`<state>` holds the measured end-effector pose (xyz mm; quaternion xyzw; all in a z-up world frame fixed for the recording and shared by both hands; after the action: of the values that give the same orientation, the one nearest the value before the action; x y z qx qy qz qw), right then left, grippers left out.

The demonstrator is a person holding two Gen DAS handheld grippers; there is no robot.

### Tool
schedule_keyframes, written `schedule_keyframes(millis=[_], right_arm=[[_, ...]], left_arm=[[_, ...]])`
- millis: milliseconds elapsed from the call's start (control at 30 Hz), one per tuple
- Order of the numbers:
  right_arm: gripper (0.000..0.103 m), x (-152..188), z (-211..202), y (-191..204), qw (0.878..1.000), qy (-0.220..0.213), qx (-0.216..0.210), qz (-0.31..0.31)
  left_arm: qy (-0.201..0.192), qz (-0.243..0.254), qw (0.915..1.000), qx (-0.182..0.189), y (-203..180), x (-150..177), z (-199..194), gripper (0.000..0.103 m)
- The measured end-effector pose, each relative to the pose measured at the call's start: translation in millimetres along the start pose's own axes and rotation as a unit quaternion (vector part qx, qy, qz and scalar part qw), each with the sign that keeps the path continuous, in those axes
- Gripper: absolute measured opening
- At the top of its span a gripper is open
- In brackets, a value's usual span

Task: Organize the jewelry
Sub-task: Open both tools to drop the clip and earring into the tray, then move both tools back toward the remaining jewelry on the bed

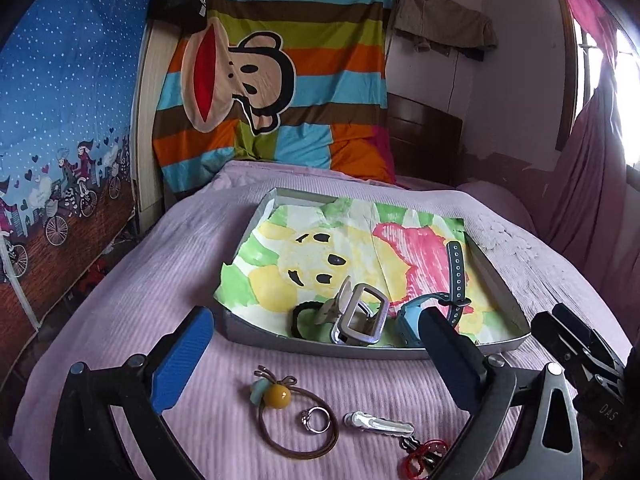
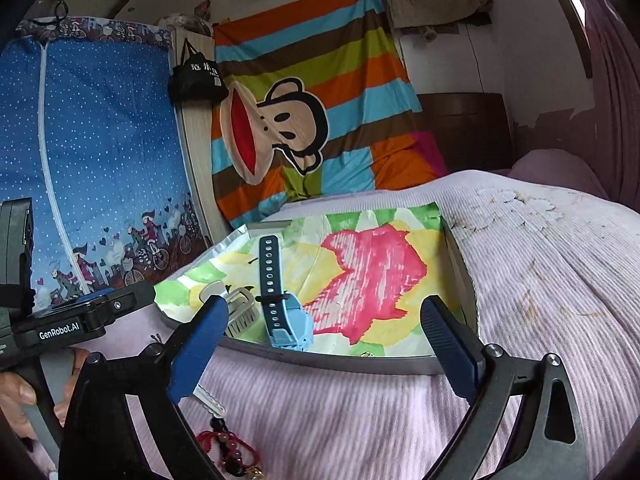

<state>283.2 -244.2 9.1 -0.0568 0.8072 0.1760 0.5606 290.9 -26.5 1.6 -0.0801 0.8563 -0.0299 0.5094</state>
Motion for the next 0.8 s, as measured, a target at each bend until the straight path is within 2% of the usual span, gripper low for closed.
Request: schedule_keyframes(millis=[67, 267, 567, 800], right_arm=[[0.102, -1, -11, 5, 1.000, -0.012, -0.001, 0.000], [0.102, 1, -37, 15, 0.999, -0.033, 0.001, 0.005], [0.102, 11, -69, 29, 0.999, -0.042, -0.004, -0.009], [0.102, 17, -84, 39, 0.999, -0.041, 0.001, -0.030]], left_arm=[[-0.012, 0.004, 0.9999, -0.005, 5, -1, -10, 0.103], [-0.049, 0.022, 0.9985, -0.011, 15, 2, -41, 0.103], [-0.065, 0.057, 0.9961, -0.015, 24, 22, -68, 0.103], [-0.072, 0.065, 0.9952, -0.010, 29, 34, -82, 0.103]])
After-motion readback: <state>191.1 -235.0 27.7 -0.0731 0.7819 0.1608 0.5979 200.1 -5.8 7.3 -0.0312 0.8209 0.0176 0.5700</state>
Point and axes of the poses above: each gripper's, at about its wrist camera, not at the fingertips, and z roughly the way its jaws point, y to its left, x to its underside, the point moved 9 cm from there along z, roughly the way its jaws point, and after that the axes turned 5 degrees about -x, right-handed, at the moved point
